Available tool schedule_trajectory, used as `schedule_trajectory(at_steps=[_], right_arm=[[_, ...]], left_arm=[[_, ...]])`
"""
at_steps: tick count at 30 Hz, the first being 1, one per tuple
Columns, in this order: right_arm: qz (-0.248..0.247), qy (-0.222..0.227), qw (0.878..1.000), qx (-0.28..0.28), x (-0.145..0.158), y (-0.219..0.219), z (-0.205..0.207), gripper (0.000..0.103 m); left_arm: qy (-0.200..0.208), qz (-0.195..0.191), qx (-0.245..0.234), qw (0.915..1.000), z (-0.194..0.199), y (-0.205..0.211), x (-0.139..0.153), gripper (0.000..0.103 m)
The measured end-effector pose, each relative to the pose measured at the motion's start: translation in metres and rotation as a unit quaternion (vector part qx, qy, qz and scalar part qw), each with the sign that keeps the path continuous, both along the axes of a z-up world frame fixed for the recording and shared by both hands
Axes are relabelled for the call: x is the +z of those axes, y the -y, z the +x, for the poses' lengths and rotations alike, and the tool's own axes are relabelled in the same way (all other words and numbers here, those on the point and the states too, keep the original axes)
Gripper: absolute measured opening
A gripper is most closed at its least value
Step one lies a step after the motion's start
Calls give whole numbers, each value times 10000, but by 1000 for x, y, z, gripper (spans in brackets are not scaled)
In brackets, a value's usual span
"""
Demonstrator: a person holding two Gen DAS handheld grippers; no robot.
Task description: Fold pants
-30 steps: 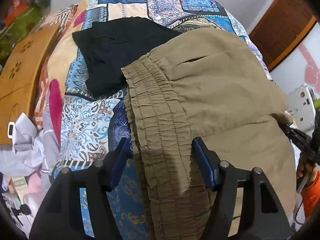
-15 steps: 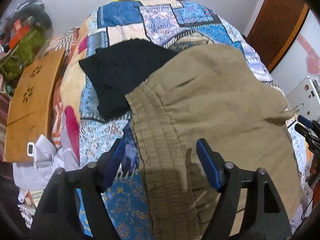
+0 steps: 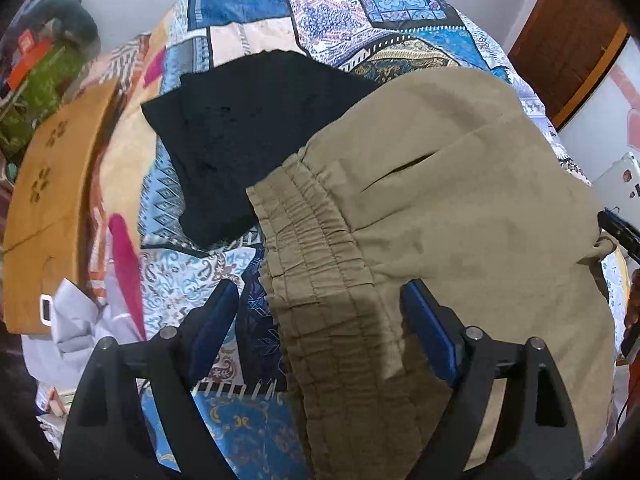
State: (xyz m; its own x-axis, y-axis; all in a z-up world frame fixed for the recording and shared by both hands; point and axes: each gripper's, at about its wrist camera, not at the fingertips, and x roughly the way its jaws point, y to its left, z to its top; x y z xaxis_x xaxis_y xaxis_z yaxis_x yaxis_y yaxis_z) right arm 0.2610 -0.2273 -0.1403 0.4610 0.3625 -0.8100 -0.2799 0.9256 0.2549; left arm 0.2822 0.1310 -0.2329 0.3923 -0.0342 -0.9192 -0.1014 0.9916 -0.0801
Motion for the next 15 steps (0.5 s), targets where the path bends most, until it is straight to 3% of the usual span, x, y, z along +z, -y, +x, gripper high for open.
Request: schedule_trajectory(at_steps=[4, 6, 7, 12, 15], right_arm=[[272, -323, 9988, 262, -11, -8, 6, 37], [17, -218, 9994, 255, -13, -12, 2, 30], [-136, -134, 9996, 222, -13, -13, 1, 19], [-552, 62, 9982, 213, -16, -23, -3, 12], [-878, 47, 9955, 367, -21, -30, -2, 11]], left_arm=[[71, -15, 49, 10000, 1, -3, -4, 84], [142, 231, 54, 9996, 0, -1, -4, 76], [199, 285, -15, 9994, -1, 1, -2, 71], [440, 928, -79, 9947, -7, 13, 3, 70], [481, 1091, 80, 9928, -7, 10, 2, 74]])
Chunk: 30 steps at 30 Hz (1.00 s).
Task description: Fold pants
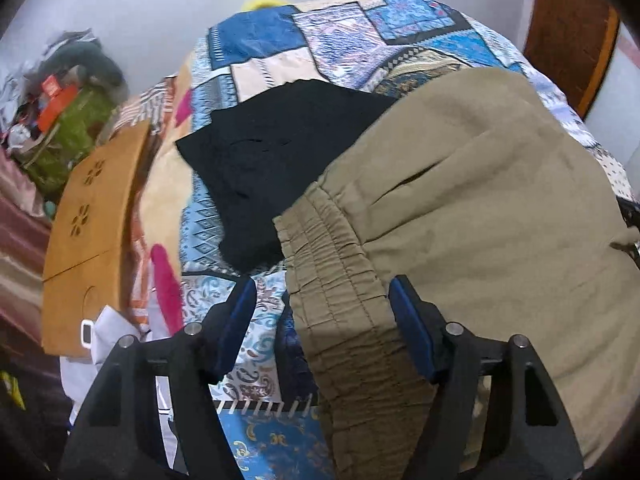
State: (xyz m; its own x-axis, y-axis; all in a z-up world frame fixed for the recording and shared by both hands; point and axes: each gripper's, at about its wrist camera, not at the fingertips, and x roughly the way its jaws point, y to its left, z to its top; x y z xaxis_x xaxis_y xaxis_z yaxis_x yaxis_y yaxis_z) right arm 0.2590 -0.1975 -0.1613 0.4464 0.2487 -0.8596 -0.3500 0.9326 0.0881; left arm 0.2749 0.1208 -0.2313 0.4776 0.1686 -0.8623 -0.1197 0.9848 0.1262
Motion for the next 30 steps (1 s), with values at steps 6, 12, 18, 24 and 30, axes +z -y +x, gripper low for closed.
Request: schedule_trajectory(at_steps=[6, 12, 18, 24, 30], right_arm=[[-47, -315, 9992, 237, 7, 2, 9, 13], [181, -131, 9996, 162, 38, 10, 5, 21], [620, 408, 9972, 93, 84, 8, 9, 47], [870, 821, 9927, 161, 113, -12, 34, 67], [715, 662, 9948, 287, 98, -42, 76, 68]], left_arm=[[-17, -130, 50, 9999, 0, -5, -5, 78], [136, -40, -174, 9997, -9, -2, 15, 78], [440, -153, -243, 9986, -7, -11, 41, 82], [563, -494, 152, 9971, 17, -43, 51, 90], [130, -1337, 838, 9874, 51, -82, 21, 90]])
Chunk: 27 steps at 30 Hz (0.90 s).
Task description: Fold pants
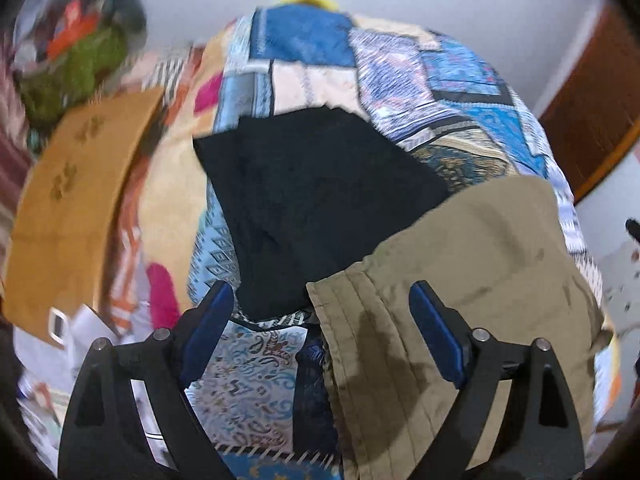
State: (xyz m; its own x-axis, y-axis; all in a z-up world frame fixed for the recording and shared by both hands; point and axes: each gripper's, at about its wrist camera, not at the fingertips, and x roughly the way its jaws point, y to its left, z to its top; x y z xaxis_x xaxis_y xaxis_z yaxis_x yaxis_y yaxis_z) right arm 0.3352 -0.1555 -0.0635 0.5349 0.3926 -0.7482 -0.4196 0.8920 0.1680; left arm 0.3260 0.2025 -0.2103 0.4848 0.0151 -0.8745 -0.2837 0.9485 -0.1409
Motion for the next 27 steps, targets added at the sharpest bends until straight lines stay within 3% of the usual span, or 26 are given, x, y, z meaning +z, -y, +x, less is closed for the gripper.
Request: schedule_trajectory(at_steps=[6, 12, 14, 18, 22, 24, 27], right_arm=[[-183, -364, 9991, 99, -29, -21, 42, 68], [-349, -782, 9963, -56, -69, -28, 91, 68], [-365, -970, 9946, -80, -81, -32, 103, 59], [-19, -1080, 9941, -62, -87, -37, 110, 45], [-136, -928, 9956, -76, -86, -42, 100, 28], [-201, -861, 9960, -118, -82, -39, 94, 15], [-234, -714, 9970, -195, -72, -36, 87, 12]], left_arm=[[-395, -440, 86, 9982, 25, -12, -41, 90], [-764, -891, -244, 9928, 43, -11, -82, 90], [-710, -837, -377, 9932, 44, -7, -84, 89], [-634, -853, -745, 9915, 46, 3, -84, 63], [-572, -663, -727, 9935, 47, 8, -82, 54], [-558, -625, -679, 9942, 47, 6, -80, 50], [-488, -437, -612, 9960, 42, 5, -71, 47]])
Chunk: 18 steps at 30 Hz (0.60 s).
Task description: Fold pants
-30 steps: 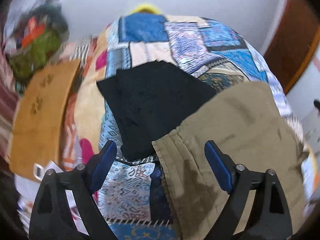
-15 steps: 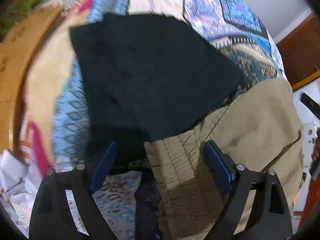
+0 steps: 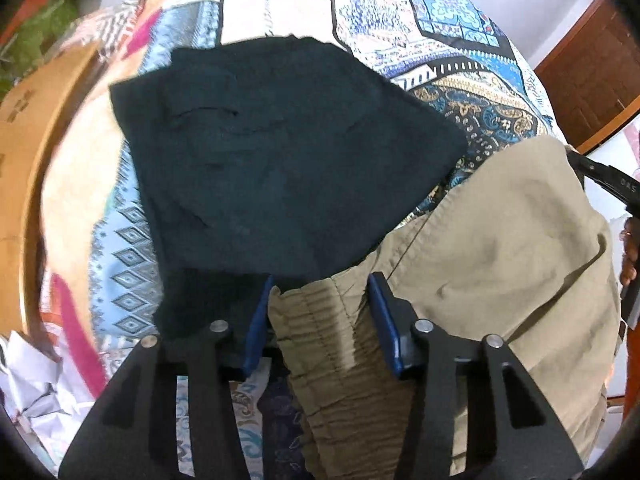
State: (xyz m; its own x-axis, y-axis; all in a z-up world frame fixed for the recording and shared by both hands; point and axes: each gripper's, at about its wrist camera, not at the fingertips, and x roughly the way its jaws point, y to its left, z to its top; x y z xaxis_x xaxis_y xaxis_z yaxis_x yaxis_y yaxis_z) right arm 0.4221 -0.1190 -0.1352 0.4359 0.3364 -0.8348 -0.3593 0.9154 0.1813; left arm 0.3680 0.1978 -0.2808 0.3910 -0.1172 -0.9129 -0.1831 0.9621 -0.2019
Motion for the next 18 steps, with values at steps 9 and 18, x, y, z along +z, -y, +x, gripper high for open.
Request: schedule_trajectory(at_steps=[9, 18], right_arm=[[154, 1333, 9906, -272, 121, 3, -31, 11], [646, 1877, 9798, -230, 197, 35, -104, 11]], left_arm=[[1095, 949, 65, 9894, -16, 16, 107, 43], [1905, 1284, -202, 9730, -59, 40, 197, 43]])
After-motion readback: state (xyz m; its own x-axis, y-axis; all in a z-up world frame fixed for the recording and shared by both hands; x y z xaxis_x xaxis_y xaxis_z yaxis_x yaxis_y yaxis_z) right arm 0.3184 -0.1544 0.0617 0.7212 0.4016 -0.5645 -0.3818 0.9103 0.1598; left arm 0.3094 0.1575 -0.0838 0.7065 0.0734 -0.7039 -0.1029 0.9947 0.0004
